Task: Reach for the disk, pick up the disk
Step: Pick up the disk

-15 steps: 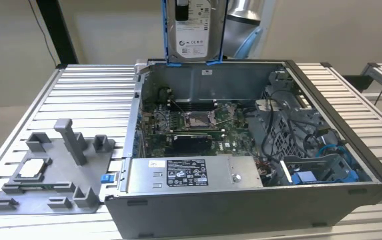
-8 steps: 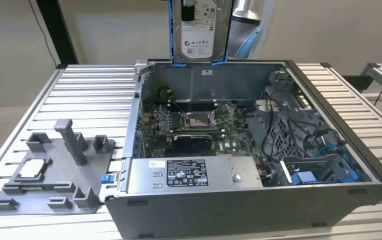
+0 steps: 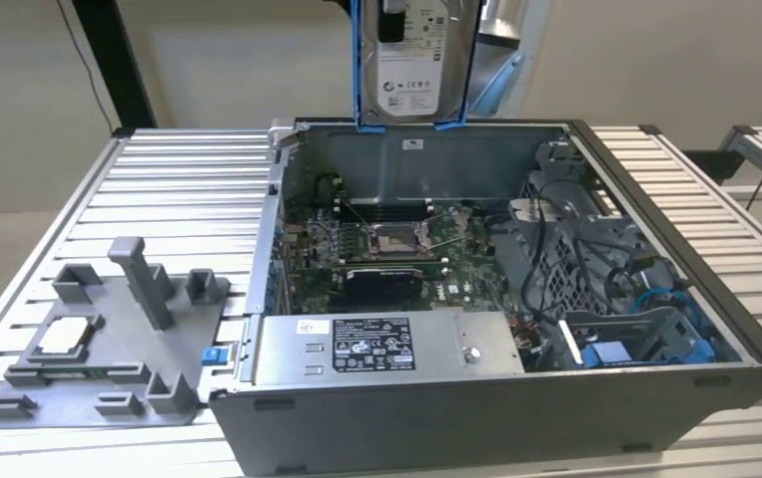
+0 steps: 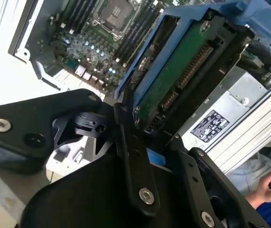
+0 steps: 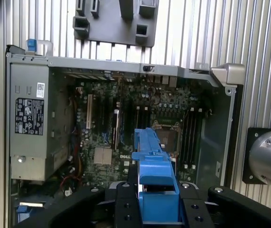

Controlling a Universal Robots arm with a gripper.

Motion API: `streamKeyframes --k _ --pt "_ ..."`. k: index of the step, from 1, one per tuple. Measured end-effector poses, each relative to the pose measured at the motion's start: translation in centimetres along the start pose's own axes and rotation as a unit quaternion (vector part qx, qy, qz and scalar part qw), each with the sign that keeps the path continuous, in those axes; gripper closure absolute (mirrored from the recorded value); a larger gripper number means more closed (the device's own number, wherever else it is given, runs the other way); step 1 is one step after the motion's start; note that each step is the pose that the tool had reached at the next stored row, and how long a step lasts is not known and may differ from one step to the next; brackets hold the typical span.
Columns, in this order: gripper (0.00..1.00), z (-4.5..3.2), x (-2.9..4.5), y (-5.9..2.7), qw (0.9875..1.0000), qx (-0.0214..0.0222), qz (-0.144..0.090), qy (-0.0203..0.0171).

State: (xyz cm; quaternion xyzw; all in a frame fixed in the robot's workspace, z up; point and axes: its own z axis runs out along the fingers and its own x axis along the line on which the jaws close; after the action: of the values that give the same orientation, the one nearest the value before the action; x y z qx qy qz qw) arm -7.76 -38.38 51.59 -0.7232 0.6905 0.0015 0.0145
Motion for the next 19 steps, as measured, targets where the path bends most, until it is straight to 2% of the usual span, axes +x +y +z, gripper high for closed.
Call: streamKeyframes --k 19 --pt "1.0 0.05 0.21 -2.78 1.0 -0.0001 -0.003 -0.0001"
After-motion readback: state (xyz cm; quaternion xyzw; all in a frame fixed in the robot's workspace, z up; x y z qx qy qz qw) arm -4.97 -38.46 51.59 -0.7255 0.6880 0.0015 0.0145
